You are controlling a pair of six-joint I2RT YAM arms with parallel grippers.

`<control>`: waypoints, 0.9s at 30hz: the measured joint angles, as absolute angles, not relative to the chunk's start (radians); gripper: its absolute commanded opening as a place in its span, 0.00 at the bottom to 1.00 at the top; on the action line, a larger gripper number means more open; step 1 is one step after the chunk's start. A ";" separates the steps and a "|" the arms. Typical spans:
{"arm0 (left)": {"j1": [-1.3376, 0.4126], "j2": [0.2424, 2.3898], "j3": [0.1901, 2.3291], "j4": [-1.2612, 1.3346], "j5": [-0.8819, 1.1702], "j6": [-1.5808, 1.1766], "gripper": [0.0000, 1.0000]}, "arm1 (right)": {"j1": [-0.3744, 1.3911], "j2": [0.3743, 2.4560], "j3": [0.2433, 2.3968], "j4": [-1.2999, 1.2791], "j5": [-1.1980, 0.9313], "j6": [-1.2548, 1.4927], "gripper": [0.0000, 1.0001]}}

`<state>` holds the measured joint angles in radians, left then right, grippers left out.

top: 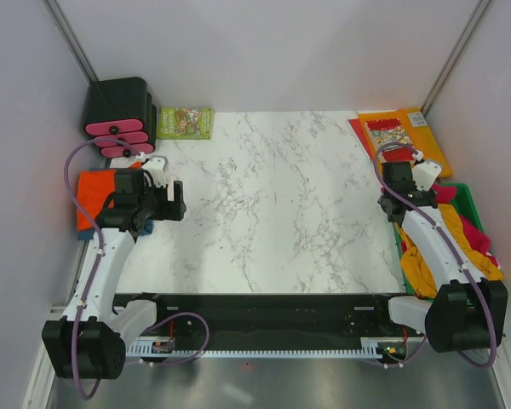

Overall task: Fold and stack the t-shirts
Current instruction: Grab crumpled tshirt from bin with the right arm

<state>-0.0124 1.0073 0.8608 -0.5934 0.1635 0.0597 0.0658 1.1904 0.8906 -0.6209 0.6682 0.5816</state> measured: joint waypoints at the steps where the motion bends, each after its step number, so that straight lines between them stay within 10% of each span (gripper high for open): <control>1: -0.012 1.011 0.861 -0.594 0.164 0.061 0.95 | 0.062 1.198 0.890 -0.621 0.661 0.587 0.70; 19: -0.012 1.124 0.904 -0.598 0.168 0.069 0.93 | 0.030 1.215 0.817 -0.604 0.655 0.629 0.69; 27: -0.012 1.124 0.904 -0.599 0.168 0.069 0.93 | 0.013 1.318 0.763 -0.574 0.627 0.666 0.53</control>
<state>-0.0124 1.1240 0.9043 -0.5987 0.1677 0.0692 0.0128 1.3178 0.7628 -0.5735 0.6270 0.6659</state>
